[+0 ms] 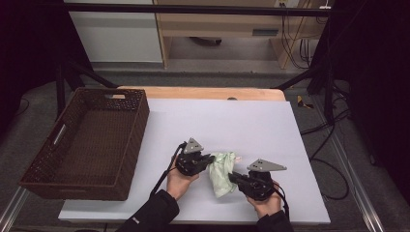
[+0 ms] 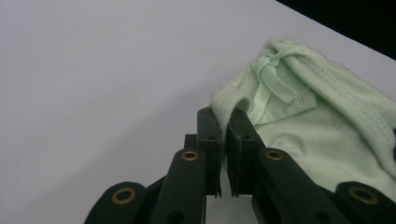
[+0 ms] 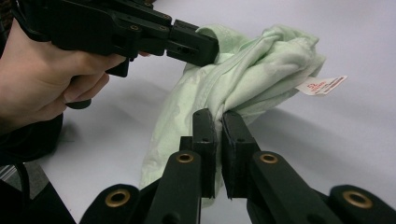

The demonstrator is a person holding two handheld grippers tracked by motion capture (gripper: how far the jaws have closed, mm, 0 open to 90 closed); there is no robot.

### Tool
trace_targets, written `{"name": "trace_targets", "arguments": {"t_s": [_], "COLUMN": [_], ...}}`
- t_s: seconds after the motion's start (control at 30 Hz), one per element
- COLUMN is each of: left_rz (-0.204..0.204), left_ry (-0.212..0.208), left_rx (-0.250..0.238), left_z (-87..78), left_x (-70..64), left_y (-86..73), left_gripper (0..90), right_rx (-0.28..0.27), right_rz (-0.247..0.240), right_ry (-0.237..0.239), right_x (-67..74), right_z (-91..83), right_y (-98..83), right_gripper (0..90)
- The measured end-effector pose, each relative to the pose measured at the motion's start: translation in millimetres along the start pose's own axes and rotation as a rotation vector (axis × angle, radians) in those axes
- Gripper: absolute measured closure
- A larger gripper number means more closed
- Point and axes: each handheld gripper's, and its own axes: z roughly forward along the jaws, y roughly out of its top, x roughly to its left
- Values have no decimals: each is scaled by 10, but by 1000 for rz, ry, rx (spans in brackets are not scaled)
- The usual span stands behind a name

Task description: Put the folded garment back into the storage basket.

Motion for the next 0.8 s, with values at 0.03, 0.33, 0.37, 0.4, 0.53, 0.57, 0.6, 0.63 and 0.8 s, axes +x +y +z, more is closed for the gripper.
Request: {"name": "trace_targets", "arguments": {"t_s": [0.03,0.33,0.37,0.4,0.53,0.57,0.6,0.63,0.8], "left_rz": [1,25,26,30,42,44,47,50,68], "left_ry": [-1,12,15,18,29,29,33,35,45], "left_rx": [-4,-24,-27,-30,-44,-47,-50,-52,-55], "left_z": [-13,-147,-167,-188,-274,-295,-316,-333,-407], "left_x": [0,-3,-3,-2,3,8,10,14,27], "left_y": [8,117,136,155,229,246,262,278,351], "left_gripper": [847,846,846,846,846,846,846,847,846], "right_rx": [1,-28,-31,-38,-64,-71,-76,-81,-103], "right_rz": [1,-24,-28,-33,-39,-39,-42,-43,-55], "right_ry": [1,12,14,14,18,18,20,21,27], "right_x": [11,56,65,71,91,95,96,100,120], "right_z": [-6,-44,-50,-53,-81,-88,-94,-98,-107], "right_y": [8,98,115,132,204,219,232,245,297], "right_gripper": [859,859,859,859,858,858,859,858,858]}}
